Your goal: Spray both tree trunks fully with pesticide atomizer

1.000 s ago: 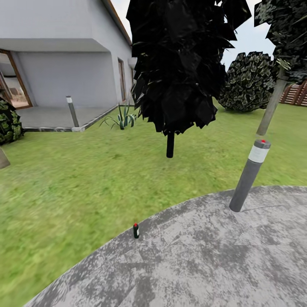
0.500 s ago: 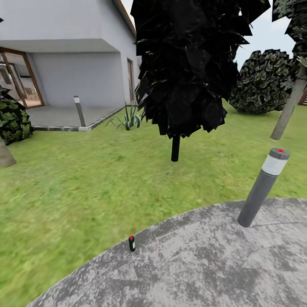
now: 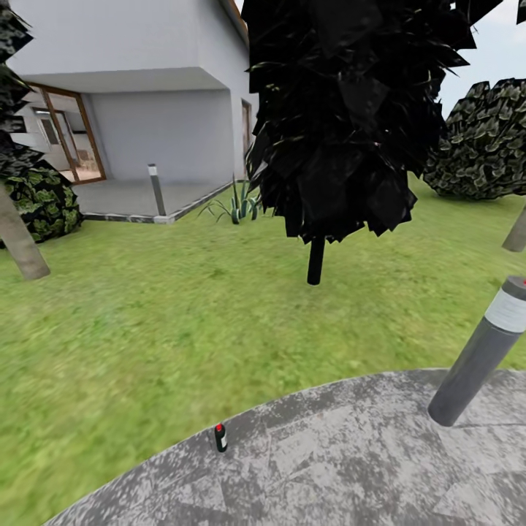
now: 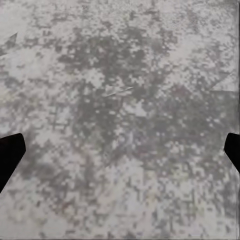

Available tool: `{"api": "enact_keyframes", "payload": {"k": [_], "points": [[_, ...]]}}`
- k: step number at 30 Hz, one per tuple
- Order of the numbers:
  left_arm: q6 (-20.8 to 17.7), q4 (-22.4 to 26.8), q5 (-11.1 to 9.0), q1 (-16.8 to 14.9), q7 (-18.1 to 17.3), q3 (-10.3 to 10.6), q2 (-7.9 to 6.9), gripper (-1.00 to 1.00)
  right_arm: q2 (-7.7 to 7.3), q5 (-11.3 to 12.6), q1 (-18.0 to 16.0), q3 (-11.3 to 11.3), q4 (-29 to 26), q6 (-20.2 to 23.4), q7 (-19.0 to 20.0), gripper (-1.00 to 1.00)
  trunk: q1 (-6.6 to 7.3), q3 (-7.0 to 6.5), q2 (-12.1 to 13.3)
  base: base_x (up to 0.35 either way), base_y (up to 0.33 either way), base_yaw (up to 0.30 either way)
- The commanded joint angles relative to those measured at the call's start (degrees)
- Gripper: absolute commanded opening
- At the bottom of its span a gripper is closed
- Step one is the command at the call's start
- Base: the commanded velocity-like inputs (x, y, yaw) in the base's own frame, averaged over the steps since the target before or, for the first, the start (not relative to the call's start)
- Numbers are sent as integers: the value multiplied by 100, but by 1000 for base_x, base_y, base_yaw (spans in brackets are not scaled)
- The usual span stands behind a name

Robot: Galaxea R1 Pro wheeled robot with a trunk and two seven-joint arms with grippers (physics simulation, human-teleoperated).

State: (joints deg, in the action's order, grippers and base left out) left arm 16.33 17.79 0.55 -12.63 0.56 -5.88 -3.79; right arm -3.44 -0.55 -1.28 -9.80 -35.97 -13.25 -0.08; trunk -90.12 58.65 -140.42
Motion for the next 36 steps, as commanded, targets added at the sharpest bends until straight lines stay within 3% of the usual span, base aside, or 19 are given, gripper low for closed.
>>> {"api": "enact_keyframes", "payload": {"k": [1,15,36], "points": [[19,-4,6,-3,6,-13,1,100,1,-6,-3,-4,6,-19,-1,100,-1,5,-2,234,-224,18],[19,-4,0,-3,4,-51,-7,100,5,-7,-3,-4,3,-19,-1,100,-1,5,-2,217,-199,2],[19,-5,-23,-3,5,-64,-12,100,4,-6,-3,-4,3,-19,-1,100,-1,5,-2,12,-9,0]]}}
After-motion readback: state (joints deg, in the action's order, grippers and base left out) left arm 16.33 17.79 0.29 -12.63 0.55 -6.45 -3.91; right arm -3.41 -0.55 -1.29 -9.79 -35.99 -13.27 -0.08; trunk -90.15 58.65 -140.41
